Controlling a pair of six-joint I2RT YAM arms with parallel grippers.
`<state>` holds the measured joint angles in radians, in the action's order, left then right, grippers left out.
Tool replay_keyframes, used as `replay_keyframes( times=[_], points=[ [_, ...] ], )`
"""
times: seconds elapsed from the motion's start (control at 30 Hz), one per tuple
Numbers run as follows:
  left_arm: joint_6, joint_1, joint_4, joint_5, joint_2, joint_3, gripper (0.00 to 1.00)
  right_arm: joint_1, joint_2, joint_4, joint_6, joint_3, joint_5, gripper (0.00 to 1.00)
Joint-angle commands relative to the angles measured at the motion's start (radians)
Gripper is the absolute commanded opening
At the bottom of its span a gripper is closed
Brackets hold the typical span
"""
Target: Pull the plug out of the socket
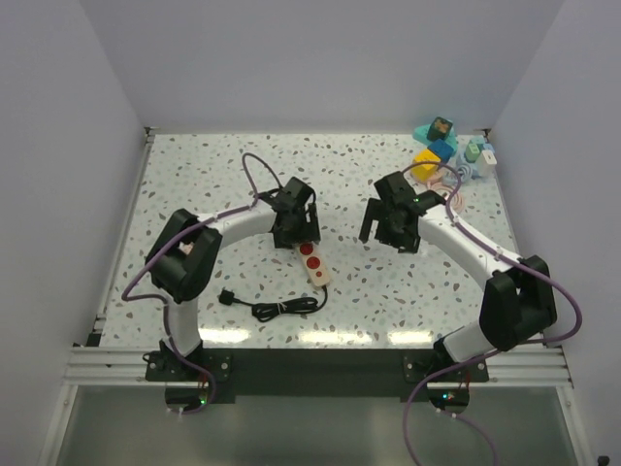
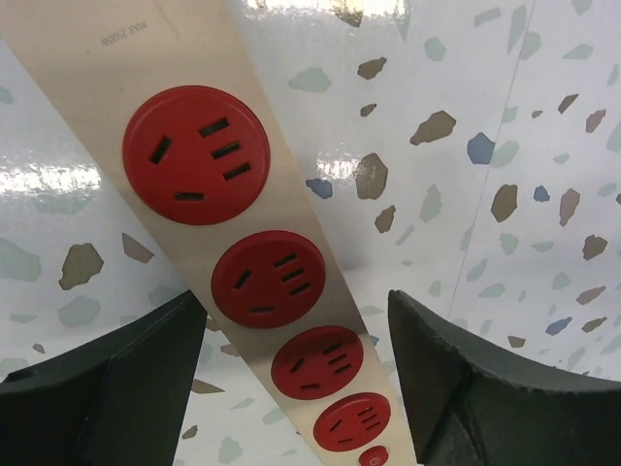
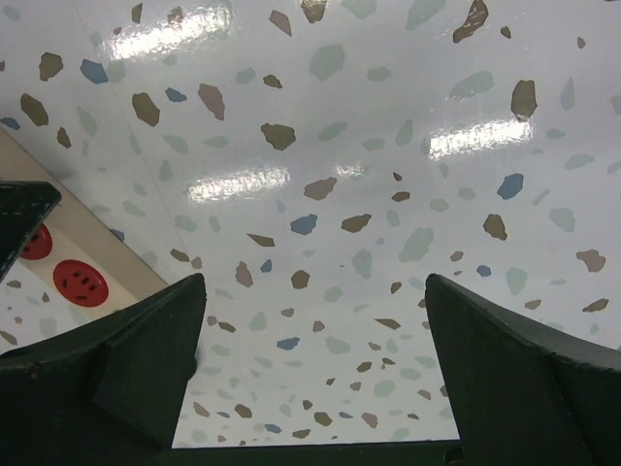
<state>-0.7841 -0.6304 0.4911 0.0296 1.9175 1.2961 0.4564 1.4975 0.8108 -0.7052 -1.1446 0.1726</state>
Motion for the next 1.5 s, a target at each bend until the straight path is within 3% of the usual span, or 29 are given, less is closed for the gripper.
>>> replay_keyframes(
  times=[0.0, 0.07, 0.1, 0.17, 0.2, 0.3, 0.4, 0.57, 0.7, 0.8, 0.93, 1.23, 1.43, 1.47],
  points=[
    [-0.063, 0.003, -0.031, 0.029, 0.015, -0.009, 0.78, -0.01, -0.04, -0.005, -0.019, 0.008, -0.001, 0.99],
    [-0.066, 0.003, -0.036, 0.023, 0.032, 0.002, 0.74, -0.012, -0.031, -0.009, -0.017, 0.005, -0.019, 0.99],
    [-0.063, 0.005, -0.037, 0.02, 0.038, 0.009, 0.6, -0.013, -0.029, -0.01, -0.016, 0.003, -0.025, 0.99],
    [-0.061, 0.009, -0.037, 0.009, 0.06, 0.034, 0.44, -0.016, -0.026, -0.015, -0.013, -0.003, -0.039, 0.99],
    [-0.058, 0.014, -0.037, 0.007, 0.064, 0.049, 0.25, -0.016, -0.025, -0.016, -0.011, -0.004, -0.045, 0.99],
    [-0.053, 0.038, -0.023, 0.009, 0.086, 0.097, 0.0, -0.018, -0.019, -0.027, -0.002, -0.004, -0.071, 0.98],
    [-0.037, 0.095, 0.02, 0.027, 0.115, 0.179, 0.0, -0.021, -0.013, -0.039, 0.01, -0.001, -0.103, 0.98],
    [0.0, 0.285, 0.065, 0.035, 0.198, 0.345, 0.0, -0.019, 0.013, -0.078, 0.035, 0.006, -0.171, 0.97],
    [0.013, 0.431, 0.113, 0.05, 0.316, 0.604, 0.0, -0.022, 0.046, -0.096, 0.068, -0.003, -0.208, 0.97],
    [-0.046, 0.552, 0.083, -0.003, 0.397, 0.715, 0.0, -0.022, 0.079, -0.108, 0.096, -0.02, -0.232, 0.97],
    [-0.251, 0.719, -0.069, -0.079, 0.445, 0.709, 0.0, -0.021, 0.119, -0.142, 0.13, -0.049, -0.261, 0.97],
    [-0.663, 0.81, -0.527, -0.077, 0.511, 0.617, 0.0, -0.024, 0.222, -0.188, 0.182, -0.107, -0.306, 0.98],
    [-0.831, 0.792, -0.543, 0.008, 0.566, 0.681, 0.0, -0.025, 0.266, -0.202, 0.205, -0.122, -0.331, 0.99],
    [-0.843, 0.788, -0.536, 0.022, 0.561, 0.686, 0.05, -0.025, 0.27, -0.203, 0.204, -0.124, -0.335, 0.99]
  ],
)
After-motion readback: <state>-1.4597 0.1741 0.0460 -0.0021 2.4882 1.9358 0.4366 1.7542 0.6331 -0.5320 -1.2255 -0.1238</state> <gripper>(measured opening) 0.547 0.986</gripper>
